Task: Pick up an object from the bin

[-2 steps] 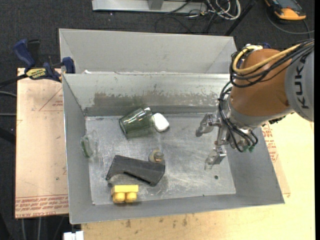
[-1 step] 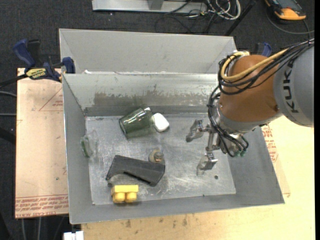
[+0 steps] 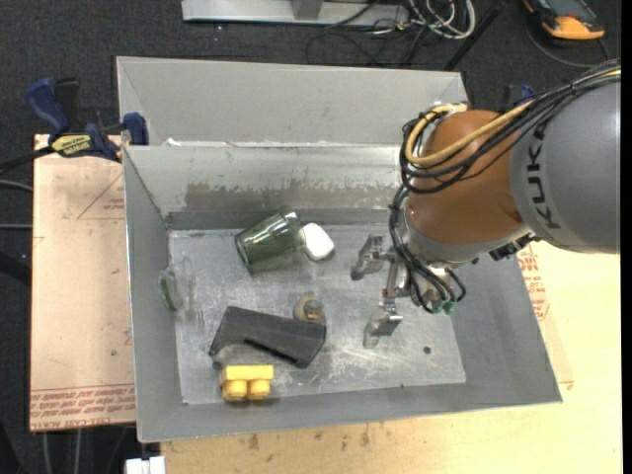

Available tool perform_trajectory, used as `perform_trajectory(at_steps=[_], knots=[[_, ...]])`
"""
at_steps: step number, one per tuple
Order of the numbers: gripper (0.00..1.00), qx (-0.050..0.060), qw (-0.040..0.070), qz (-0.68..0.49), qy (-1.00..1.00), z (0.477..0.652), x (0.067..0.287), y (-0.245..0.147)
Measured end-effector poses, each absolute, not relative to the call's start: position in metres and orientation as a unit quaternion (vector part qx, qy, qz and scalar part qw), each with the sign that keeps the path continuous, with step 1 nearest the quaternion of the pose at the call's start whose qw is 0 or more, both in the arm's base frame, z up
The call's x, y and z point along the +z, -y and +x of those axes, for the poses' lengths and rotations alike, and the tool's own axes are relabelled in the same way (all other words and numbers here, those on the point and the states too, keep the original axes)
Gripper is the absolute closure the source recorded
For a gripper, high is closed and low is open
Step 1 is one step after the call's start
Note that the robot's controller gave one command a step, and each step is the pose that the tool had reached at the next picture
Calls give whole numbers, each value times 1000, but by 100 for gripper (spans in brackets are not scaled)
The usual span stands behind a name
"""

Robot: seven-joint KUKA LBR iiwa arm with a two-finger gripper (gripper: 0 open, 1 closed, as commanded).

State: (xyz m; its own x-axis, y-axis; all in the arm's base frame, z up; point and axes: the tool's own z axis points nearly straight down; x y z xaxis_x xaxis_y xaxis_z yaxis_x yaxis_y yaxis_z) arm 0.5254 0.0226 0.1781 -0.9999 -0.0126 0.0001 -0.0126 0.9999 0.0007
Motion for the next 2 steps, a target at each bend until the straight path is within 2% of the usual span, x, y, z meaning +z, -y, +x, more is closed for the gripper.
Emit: perform_trajectory(at_steps=[1, 2], knots=[[0, -1, -2, 83, 997, 524, 150, -41], [0, 0, 0, 110, 994, 535, 142, -75]])
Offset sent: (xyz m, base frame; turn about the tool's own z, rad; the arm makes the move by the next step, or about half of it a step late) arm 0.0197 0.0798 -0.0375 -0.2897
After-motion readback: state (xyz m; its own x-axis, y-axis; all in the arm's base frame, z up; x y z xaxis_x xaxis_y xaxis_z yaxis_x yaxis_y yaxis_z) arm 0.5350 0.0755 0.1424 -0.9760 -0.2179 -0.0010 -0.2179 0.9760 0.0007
